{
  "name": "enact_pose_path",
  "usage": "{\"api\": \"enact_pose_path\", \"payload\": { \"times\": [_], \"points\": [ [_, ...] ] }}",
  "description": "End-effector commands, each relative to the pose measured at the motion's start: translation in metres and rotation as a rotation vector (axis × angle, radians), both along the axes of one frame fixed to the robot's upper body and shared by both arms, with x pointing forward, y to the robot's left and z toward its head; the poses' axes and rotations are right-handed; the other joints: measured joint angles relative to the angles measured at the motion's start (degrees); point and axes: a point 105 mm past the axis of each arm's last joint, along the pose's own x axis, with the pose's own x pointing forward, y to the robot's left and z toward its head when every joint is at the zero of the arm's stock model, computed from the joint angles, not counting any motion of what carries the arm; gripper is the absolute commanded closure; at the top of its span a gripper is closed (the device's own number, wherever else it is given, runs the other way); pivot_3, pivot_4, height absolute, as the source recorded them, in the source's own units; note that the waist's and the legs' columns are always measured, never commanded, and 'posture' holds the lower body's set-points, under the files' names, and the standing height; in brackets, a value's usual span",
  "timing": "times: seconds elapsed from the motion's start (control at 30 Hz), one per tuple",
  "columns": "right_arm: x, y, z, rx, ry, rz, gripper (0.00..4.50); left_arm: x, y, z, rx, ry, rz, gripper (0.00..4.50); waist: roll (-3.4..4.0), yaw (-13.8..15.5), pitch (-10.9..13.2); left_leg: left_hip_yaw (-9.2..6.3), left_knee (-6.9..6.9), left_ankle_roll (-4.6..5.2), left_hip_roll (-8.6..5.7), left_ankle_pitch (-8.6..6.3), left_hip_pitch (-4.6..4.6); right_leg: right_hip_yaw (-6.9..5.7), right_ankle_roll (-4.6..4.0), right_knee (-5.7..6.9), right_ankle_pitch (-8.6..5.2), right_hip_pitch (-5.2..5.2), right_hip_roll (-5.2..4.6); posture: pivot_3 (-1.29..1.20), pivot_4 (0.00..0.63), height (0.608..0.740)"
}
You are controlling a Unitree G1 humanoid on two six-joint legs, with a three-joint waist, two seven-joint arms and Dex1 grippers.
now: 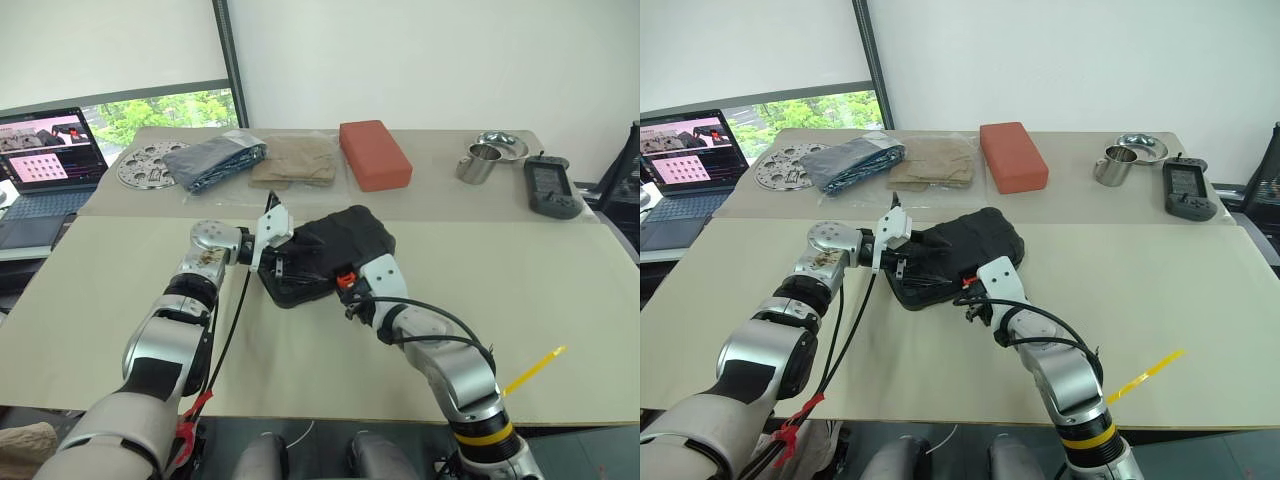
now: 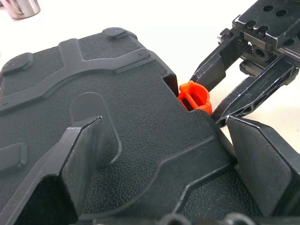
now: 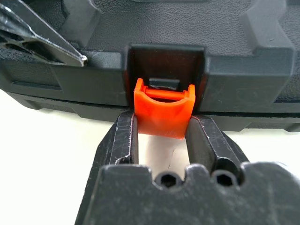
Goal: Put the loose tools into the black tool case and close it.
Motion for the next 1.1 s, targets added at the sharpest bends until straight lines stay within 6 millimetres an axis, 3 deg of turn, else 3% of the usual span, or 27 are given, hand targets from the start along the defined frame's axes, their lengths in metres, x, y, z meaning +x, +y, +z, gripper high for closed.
{"api": "enact_pose_path", "payload": {
  "times": [0.03,0.1,0.47,0.5,0.57,0.83,1.1],
  "points": [
    [-0.001,0.002,0.025,0.031,-0.084,0.014,1.33,-0.002,0.006,-0.013,0.043,0.034,0.015,0.00,0.00,-0.03,0.00,0.00,0.00,0.00,0.00,0.00,0.00,0.00,0.00,0.00,0.00,0.00,0.00,0.00,0.150,0.740],
    [-0.002,-0.001,0.024,0.030,-0.083,0.006,0.63,-0.002,0.007,-0.013,0.045,0.035,0.016,0.00,0.00,-0.03,0.00,0.00,0.00,0.00,0.00,0.00,0.00,0.00,0.00,0.00,0.00,0.00,0.00,0.00,0.150,0.740],
    [-0.017,-0.024,0.017,0.012,-0.047,-0.057,0.63,-0.003,0.005,-0.015,0.050,0.039,0.012,0.00,0.00,-0.12,-0.07,-0.02,-0.02,0.01,0.00,0.00,0.01,-0.01,0.00,-0.01,-0.01,0.01,0.01,0.00,0.150,0.740],
    [-0.017,-0.023,0.017,0.014,-0.048,-0.056,1.14,-0.003,0.005,-0.016,0.050,0.039,0.011,0.00,0.00,-0.12,-0.07,-0.02,-0.02,0.01,0.00,0.00,0.01,0.00,0.01,0.00,-0.01,0.01,0.01,0.00,0.150,0.740],
    [-0.016,-0.021,0.018,0.016,-0.053,-0.052,1.64,-0.003,0.004,-0.016,0.050,0.040,0.010,0.00,0.00,-0.10,-0.07,-0.02,-0.02,0.01,0.00,0.00,0.01,0.00,0.01,0.00,-0.02,0.01,0.01,0.00,0.150,0.740],
    [-0.009,-0.014,0.020,0.019,-0.061,-0.035,4.42,-0.003,0.004,-0.016,0.053,0.040,0.007,0.00,0.00,-0.07,-0.07,-0.03,-0.02,0.01,0.00,0.00,0.01,-0.01,0.01,-0.01,-0.02,0.01,0.01,0.00,0.150,0.740],
    [-0.007,-0.009,0.020,0.021,-0.059,-0.018,4.47,-0.003,0.008,-0.016,0.058,0.039,0.013,0.00,0.00,-0.09,-0.07,-0.03,-0.02,0.01,0.00,0.00,0.01,-0.01,0.01,-0.02,-0.02,0.01,0.01,0.00,0.150,0.740]
  ]
}}
